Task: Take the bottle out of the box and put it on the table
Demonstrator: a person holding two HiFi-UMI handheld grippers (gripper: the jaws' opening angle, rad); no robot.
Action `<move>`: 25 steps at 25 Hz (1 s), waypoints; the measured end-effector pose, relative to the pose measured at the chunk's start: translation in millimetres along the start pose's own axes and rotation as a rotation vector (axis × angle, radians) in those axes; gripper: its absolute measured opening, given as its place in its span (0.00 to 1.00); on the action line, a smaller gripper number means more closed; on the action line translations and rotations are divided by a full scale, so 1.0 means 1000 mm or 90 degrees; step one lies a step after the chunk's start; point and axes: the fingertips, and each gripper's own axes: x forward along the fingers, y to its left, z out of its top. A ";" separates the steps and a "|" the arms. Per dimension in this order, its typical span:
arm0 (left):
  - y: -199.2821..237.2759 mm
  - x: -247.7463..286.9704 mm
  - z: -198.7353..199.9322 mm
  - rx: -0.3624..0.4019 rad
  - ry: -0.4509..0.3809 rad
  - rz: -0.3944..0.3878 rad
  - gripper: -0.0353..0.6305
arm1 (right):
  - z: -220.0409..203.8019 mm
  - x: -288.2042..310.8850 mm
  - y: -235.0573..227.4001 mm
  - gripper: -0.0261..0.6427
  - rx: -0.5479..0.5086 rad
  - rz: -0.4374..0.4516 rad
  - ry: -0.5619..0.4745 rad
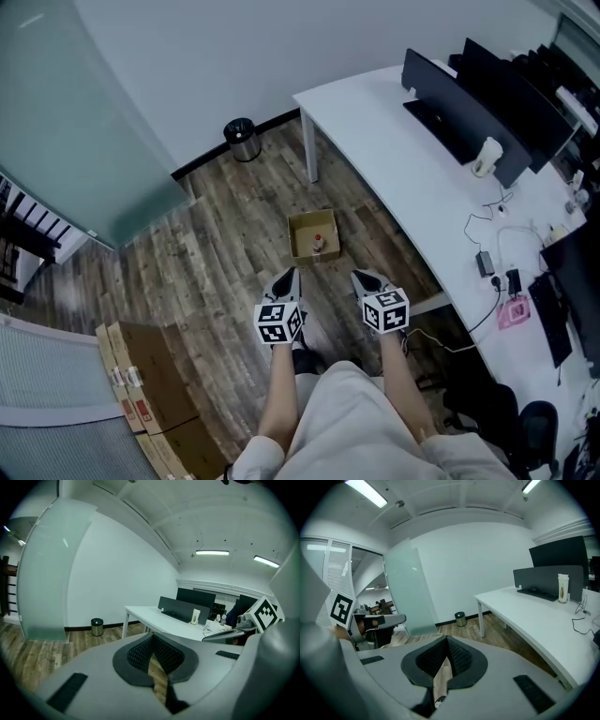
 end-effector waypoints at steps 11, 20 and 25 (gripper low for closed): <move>0.034 0.072 0.014 -0.019 0.031 -0.084 0.07 | 0.022 0.044 -0.016 0.10 0.020 -0.067 -0.006; 0.094 0.103 0.044 -0.015 0.030 -0.105 0.07 | 0.046 0.092 -0.014 0.10 0.045 -0.115 -0.019; 0.122 0.115 0.053 -0.007 0.034 -0.121 0.07 | 0.056 0.119 -0.005 0.10 0.056 -0.131 -0.026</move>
